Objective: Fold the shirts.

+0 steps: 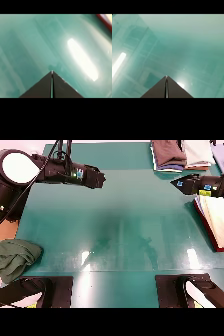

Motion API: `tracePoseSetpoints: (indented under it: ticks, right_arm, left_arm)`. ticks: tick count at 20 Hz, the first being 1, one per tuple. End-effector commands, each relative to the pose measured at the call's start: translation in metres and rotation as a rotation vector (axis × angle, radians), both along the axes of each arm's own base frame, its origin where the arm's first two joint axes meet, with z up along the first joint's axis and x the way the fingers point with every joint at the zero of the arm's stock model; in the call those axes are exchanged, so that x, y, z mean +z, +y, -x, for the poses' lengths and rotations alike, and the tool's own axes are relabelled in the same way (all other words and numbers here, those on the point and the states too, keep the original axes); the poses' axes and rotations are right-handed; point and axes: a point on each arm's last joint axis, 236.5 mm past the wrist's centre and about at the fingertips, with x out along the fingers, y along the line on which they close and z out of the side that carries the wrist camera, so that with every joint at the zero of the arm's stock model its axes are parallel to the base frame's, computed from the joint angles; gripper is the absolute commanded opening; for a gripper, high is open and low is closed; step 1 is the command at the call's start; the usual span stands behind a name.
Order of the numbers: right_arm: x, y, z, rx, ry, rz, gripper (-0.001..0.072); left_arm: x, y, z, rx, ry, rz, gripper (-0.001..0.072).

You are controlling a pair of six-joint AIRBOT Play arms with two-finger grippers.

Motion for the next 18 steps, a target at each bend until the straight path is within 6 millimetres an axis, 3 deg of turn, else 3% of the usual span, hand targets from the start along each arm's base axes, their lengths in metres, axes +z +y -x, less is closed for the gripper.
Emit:
tracePoseSetpoints:
  ticks: [1, 5, 8, 11, 14, 15, 17, 18]
  right_arm:
    - [-0.003, 0.002, 0.004, 0.014, 0.015, 0.002, 0.0029]
    - [-0.002, 0.002, 0.003, 0.011, 0.012, 0.001, 0.0029]
    - [-0.004, 0.003, 0.006, 0.023, 0.025, 0.005, 0.0028]
    - [-0.014, 0.002, 0.014, 0.045, 0.062, 0.039, 0.0029]
    - [-0.020, -0.001, 0.017, 0.051, 0.077, 0.062, 0.0029]
    - [-0.018, -0.001, 0.016, 0.047, 0.071, 0.059, 0.0029]
    - [-0.016, -0.002, 0.012, 0.036, 0.059, 0.056, 0.0029]
    - [-0.015, -0.003, 0.011, 0.030, 0.054, 0.056, 0.0029]
  left_arm:
    - [0.024, -0.003, -0.014, 0.043, -0.069, 0.089, 0.0025]
    - [0.032, 0.000, -0.018, 0.057, -0.105, 0.092, 0.0025]
    - [0.020, 0.039, -0.005, 0.081, -0.064, -0.043, 0.0025]
    - [0.003, 0.144, 0.020, 0.236, 0.007, -0.314, 0.0025]
    - [-0.019, 0.260, 0.064, 0.476, 0.105, -0.566, 0.0025]
    - [-0.033, 0.298, 0.086, 0.558, 0.171, -0.655, 0.0025]
    - [-0.068, 0.348, 0.121, 0.675, 0.298, -0.786, 0.0028]
    - [-0.087, 0.360, 0.130, 0.698, 0.344, -0.817, 0.0170]
